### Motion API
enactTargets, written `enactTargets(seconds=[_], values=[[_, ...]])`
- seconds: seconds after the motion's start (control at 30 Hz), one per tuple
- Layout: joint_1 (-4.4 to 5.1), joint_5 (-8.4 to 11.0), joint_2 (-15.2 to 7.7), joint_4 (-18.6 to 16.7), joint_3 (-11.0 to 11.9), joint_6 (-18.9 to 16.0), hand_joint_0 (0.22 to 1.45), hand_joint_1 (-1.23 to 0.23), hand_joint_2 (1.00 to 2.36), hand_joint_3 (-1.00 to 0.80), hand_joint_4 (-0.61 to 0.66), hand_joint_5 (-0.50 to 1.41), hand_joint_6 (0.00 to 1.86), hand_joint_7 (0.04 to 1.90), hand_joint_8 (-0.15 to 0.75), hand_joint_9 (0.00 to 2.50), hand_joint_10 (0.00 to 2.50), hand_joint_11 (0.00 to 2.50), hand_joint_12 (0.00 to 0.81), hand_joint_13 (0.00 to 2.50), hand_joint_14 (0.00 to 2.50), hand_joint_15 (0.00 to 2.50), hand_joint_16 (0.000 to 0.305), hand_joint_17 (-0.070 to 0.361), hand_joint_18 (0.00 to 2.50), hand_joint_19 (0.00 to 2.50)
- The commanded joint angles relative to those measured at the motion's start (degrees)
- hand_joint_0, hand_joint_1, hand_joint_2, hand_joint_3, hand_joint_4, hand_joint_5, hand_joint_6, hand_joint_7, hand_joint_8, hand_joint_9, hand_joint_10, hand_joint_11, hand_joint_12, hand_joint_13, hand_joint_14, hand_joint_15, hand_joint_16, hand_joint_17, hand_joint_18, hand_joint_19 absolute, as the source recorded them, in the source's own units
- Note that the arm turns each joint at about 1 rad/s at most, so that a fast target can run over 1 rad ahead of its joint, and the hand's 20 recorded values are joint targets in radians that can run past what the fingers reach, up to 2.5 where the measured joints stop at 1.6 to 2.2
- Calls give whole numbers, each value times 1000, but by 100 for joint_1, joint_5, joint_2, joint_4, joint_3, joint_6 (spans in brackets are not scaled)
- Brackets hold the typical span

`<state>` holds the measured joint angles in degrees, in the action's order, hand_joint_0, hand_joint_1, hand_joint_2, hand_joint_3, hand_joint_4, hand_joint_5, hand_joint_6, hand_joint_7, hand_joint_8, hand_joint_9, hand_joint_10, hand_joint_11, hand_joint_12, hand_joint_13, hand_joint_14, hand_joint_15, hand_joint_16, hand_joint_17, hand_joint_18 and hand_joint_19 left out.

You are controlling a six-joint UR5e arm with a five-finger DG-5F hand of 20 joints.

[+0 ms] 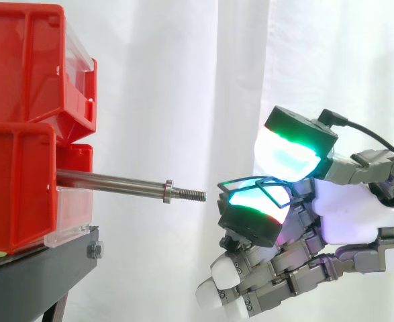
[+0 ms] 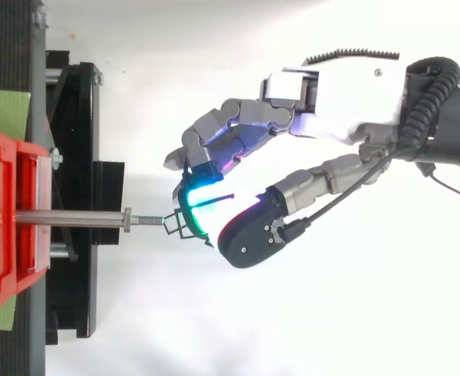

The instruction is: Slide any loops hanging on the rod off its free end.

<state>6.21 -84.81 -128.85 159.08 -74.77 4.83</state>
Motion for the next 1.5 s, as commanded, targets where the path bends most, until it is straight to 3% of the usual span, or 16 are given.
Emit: enactTargets(seconds=[0.0, 0.2, 0.43, 1.1, 1.47], values=[[3, -1, 0, 0, 6, 0, 585, -635, 1015, -309, 107, -169, 807, 1349, 263, 725, 5, 157, 276, 471, 0, 0, 39, 88, 367, 0], [3, -1, 0, 0, -3, 0, 581, -755, 1017, -256, 105, -191, 826, 1324, 257, 698, 5, 163, 280, 464, 0, 0, 40, 89, 357, 1], [-6, -1, 0, 0, 6, 0, 610, -824, 1006, -436, 135, -200, 823, 1297, 246, 682, 5, 165, 275, 448, 0, 0, 39, 89, 347, 0], [3, -1, 0, 9, 6, 0, 567, -515, 1000, -500, 153, -169, 780, 1290, 259, 717, 5, 149, 279, 469, 0, 0, 40, 89, 367, 5], [3, -1, 0, 9, 6, 0, 587, -660, 1015, -323, 128, -175, 790, 1348, 259, 708, 6, 160, 280, 465, 0, 0, 39, 88, 358, 6]])
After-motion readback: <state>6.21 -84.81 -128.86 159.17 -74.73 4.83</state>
